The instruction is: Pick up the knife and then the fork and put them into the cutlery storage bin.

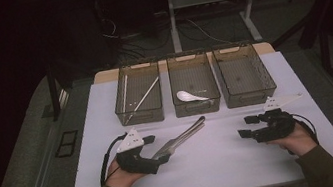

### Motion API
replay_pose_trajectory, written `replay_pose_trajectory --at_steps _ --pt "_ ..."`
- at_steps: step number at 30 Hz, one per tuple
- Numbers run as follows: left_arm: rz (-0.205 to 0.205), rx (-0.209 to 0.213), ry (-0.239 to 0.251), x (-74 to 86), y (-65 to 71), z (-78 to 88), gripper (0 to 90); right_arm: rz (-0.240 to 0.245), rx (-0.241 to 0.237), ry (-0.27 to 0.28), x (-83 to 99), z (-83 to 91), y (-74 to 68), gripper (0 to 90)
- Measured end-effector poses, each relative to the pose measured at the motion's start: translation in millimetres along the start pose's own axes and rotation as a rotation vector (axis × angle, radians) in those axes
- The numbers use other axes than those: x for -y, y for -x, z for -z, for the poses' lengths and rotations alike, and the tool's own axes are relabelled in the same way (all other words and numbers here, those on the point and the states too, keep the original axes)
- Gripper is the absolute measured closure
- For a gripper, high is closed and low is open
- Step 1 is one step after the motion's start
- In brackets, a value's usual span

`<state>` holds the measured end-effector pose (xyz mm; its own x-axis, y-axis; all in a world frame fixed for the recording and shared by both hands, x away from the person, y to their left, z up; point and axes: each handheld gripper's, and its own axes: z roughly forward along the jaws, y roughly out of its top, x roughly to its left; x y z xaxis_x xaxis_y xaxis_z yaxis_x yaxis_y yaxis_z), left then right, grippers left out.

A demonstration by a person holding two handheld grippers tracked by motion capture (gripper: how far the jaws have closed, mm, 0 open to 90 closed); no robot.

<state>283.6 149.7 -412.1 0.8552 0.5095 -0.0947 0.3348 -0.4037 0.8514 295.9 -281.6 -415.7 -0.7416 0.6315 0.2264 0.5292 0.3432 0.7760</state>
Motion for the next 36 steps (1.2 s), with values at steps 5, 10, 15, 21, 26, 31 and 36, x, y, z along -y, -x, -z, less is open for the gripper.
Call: replay_pose_trajectory --at_steps 5,10,15,21,26,31,36 --pt "0.003 0.007 -0.003 -11.0 -4.6 -9.4 42.9 -0.003 -0.008 -0.007 4.0 0.5 -1.6 36.0" --pt "0.001 0.033 -0.062 -18.7 -8.5 -28.3 65.8 0.000 -0.001 -0.007 5.4 0.0 -0.8 35.9" --pt "-0.007 0.032 -0.132 -26.9 -11.3 -50.2 85.3 0.002 -0.002 -0.010 5.6 -0.8 -1.1 35.8" --pt "-0.019 0.030 -0.197 -31.4 -15.5 -72.4 88.9 -0.002 -0.003 -0.004 5.7 -0.3 0.0 35.8" --pt "-0.039 0.024 -0.246 -32.0 -17.0 -86.1 89.0 -0.004 -0.004 -0.003 5.6 0.8 0.6 35.9" --pt "-0.056 0.009 -0.276 -30.7 -16.1 -93.0 89.0 -0.004 -0.007 0.000 5.6 1.0 0.9 35.9" --pt "-0.057 0.008 -0.289 -29.1 -17.7 -95.1 89.0 -0.007 -0.007 0.001 5.4 0.8 0.7 35.9"
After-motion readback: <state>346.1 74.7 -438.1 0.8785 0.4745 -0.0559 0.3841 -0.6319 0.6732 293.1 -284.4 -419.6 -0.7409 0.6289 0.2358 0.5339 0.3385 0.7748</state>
